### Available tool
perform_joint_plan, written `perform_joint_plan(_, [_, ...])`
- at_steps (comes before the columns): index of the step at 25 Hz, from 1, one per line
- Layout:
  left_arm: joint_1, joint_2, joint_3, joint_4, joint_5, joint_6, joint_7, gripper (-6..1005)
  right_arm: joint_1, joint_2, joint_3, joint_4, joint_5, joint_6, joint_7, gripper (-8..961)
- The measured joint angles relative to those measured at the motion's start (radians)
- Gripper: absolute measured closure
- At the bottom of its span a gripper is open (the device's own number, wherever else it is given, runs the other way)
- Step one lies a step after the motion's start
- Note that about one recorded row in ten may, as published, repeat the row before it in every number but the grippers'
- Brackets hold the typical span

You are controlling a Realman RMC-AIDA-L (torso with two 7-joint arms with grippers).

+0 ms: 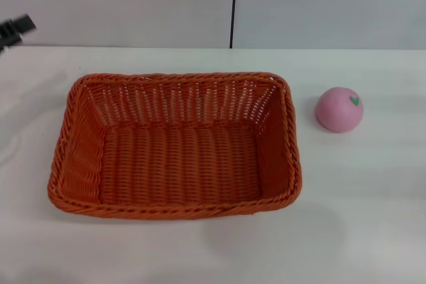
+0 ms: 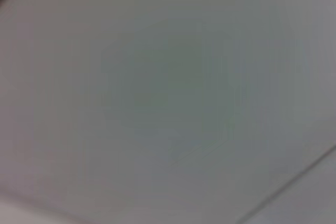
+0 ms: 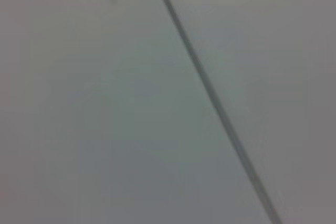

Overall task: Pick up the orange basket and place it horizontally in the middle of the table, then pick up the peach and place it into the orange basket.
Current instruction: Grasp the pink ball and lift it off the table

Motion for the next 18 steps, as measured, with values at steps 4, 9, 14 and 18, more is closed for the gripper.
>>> perform_joint_plan(4, [-0.021,0.004,-0.044,-0.125,-0.193,-0.04,0.337,329,-0.005,-0.033,-0.139,-0.118,-0.087,0.003,0.268,376])
perform_joint_plan(9, [-0.041,-0.002,-0.04,-0.211,-0.262,-0.032,0.516,331,0.062,-0.137,-0.295,-0.305,-0.422,-0.051,0.736,377])
perform_joint_plan(14, [-0.061,-0.003,-0.034,-0.257,-0.298,0.022,0.633,333,0.15,-0.174,-0.315,-0.399,-0.659,-0.11,0.944,377])
perform_joint_plan(18, [-0.066,-0.003,-0.033,-0.283,-0.326,0.041,0.722,332,0.252,-0.207,-0.323,-0.42,-0.837,-0.155,1.039,377])
